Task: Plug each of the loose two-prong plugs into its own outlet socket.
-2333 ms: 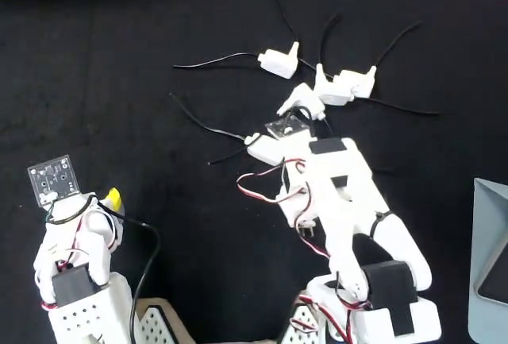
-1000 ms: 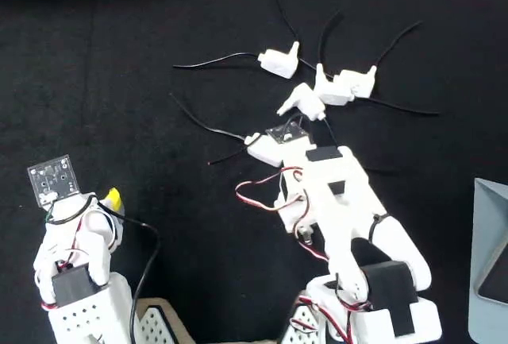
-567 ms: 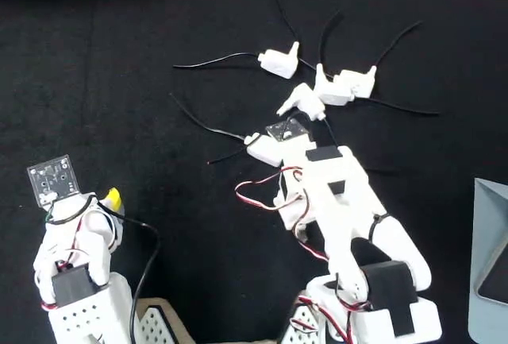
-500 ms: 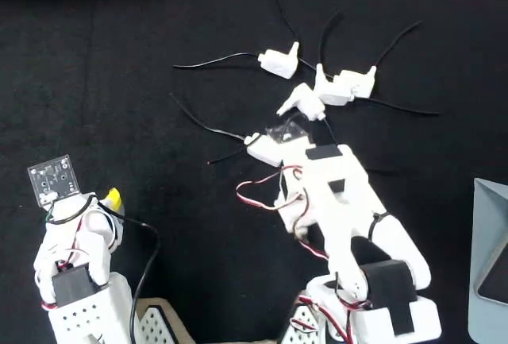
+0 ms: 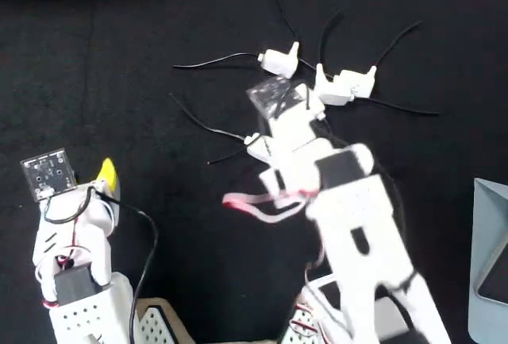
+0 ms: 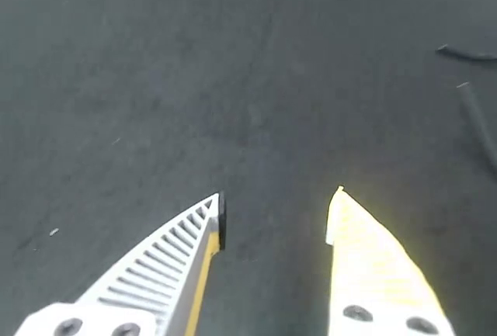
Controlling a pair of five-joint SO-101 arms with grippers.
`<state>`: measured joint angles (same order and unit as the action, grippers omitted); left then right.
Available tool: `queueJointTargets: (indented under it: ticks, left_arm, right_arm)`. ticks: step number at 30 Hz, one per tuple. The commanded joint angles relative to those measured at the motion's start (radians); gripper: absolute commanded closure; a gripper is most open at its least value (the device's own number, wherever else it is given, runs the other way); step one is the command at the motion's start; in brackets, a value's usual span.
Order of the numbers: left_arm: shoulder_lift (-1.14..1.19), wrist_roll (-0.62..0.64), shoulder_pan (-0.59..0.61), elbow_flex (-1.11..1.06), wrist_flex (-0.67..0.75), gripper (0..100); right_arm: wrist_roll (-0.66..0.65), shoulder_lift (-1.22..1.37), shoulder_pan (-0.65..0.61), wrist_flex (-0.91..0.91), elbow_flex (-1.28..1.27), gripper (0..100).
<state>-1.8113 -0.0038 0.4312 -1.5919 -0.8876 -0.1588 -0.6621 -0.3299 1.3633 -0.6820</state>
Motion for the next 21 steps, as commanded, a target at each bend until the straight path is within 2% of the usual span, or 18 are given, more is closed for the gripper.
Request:
queueJointTargets:
  ticks: [1, 10, 17, 21]
  left_arm:
    - [-0.006, 0.049, -0.094, 0.088, 0.06, 77]
    - [-0.006, 0.089, -0.257, 0.14, 0.146, 77]
    - [-0.006, 0.087, -0.421, 0.2, 0.144, 77]
    - [-0.006, 0.081, -0.509, 0.205, 0.138, 77]
  right_arm:
    - [0.0, -0.176, -0.11, -0.215, -0.104, 98.7]
    - [0.0, -0.369, -0.282, -0.614, -0.389, 98.7]
    - [0.002, -0.423, -0.442, -0.74, -0.496, 98.7]
    - [0.002, -0.432, -0.456, -0.743, -0.506, 98.7]
